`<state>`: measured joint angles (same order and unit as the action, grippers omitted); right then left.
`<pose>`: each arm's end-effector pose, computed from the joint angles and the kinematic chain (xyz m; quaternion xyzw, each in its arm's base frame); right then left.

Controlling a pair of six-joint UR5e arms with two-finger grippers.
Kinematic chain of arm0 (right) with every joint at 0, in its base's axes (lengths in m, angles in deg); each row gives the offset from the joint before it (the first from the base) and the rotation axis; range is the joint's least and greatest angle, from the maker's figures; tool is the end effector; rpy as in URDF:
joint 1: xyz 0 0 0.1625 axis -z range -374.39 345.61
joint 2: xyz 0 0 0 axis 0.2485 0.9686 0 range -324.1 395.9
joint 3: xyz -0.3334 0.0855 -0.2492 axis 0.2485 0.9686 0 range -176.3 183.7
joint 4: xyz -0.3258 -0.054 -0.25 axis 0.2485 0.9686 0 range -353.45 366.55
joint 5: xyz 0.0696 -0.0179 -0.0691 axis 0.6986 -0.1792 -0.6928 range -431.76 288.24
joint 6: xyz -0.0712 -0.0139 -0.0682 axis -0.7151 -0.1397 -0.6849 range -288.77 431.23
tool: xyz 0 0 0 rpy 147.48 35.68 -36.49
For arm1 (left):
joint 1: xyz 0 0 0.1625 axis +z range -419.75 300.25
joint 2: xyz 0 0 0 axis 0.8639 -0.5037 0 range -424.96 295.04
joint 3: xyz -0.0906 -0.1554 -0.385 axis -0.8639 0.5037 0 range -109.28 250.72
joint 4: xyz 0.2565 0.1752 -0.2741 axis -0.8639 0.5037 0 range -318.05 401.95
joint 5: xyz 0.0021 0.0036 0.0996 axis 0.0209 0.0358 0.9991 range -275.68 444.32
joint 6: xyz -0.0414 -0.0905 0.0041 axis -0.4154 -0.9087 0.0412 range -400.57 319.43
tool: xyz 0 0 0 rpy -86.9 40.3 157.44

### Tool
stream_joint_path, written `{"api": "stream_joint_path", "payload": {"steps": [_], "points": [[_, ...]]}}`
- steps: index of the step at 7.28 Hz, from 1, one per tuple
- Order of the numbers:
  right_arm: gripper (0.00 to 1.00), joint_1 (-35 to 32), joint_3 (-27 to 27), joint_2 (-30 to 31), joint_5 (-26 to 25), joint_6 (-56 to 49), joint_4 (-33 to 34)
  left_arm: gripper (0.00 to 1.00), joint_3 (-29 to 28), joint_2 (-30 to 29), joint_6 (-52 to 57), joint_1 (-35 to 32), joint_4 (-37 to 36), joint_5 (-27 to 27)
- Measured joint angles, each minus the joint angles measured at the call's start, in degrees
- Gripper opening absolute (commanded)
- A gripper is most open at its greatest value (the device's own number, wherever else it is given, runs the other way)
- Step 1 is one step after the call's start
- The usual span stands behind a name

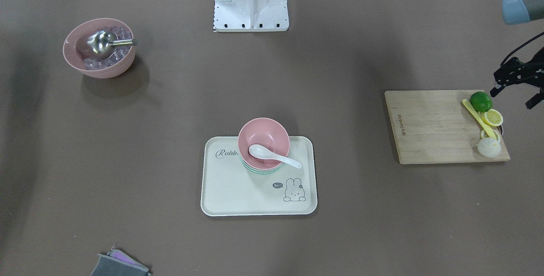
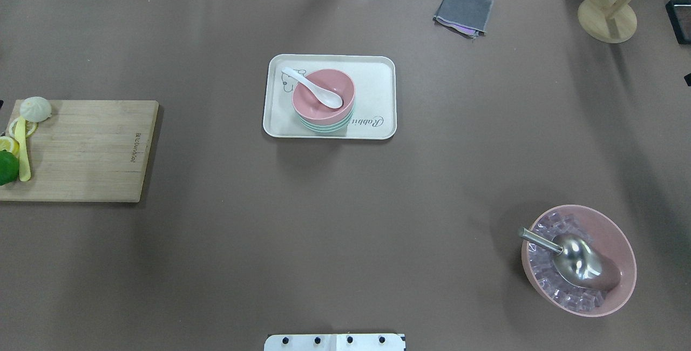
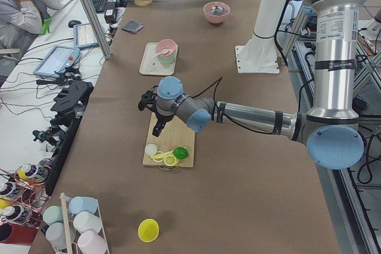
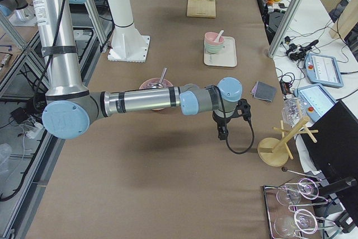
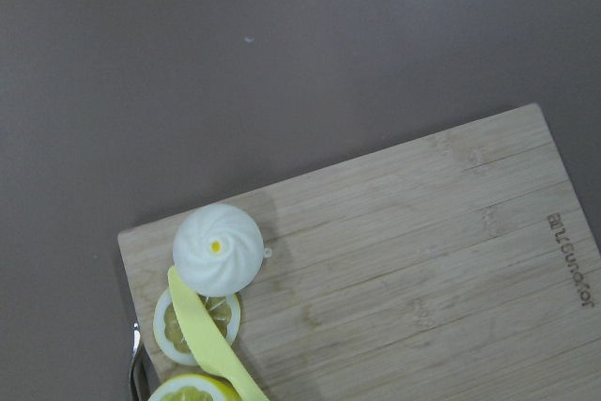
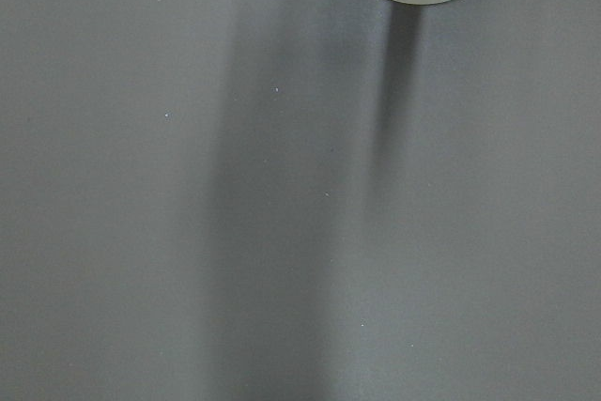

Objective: Stack pink bowl on green and place spoon

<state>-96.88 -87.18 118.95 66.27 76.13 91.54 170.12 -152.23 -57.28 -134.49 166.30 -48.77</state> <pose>-0.0133 -0.5550 0.5737 0.0578 -0.4131 -0.0662 0.9065 0.0666 -0.4921 0.5307 0.2186 0.4204 0.1178 0.8727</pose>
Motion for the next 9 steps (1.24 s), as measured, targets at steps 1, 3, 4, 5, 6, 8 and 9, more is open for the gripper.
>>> {"api": "stream_joint_path", "payload": {"steps": [1, 3, 4, 5, 6, 8, 9], "points": [[1.0, 0.0, 0.0, 0.0, 0.0, 0.0, 0.0, 0.98, 0.0, 0.0, 0.0, -1.7, 4.0, 0.0], [1.0, 0.2, -0.6, 0.2, 0.0, 0.0, -0.3, 0.98, 0.0, -0.1, -0.3, -4.3, 10.7, 0.1], [1.0, 0.3, -1.4, 0.5, 0.0, 0.1, -0.4, 0.98, 0.1, -0.2, -0.6, -5.3, 13.7, 0.1], [1.0, 0.6, -1.8, 0.7, 0.0, 0.2, -0.5, 0.98, 0.3, -0.2, -0.9, -6.4, 16.5, 0.1], [1.0, 0.9, -2.2, 0.8, -0.1, 0.2, -0.5, 0.98, 0.7, -0.2, -1.4, -7.3, 18.2, 0.1], [1.0, 1.1, -3.1, 0.9, -0.3, 0.3, -0.5, 0.98, 1.4, -0.1, -3.1, -8.3, 19.0, 0.0], [1.0, 1.2, -3.3, 0.9, -0.4, 0.4, -0.5, 0.98, 1.3, 0.2, -3.4, -8.4, 19.0, 0.0]]}}
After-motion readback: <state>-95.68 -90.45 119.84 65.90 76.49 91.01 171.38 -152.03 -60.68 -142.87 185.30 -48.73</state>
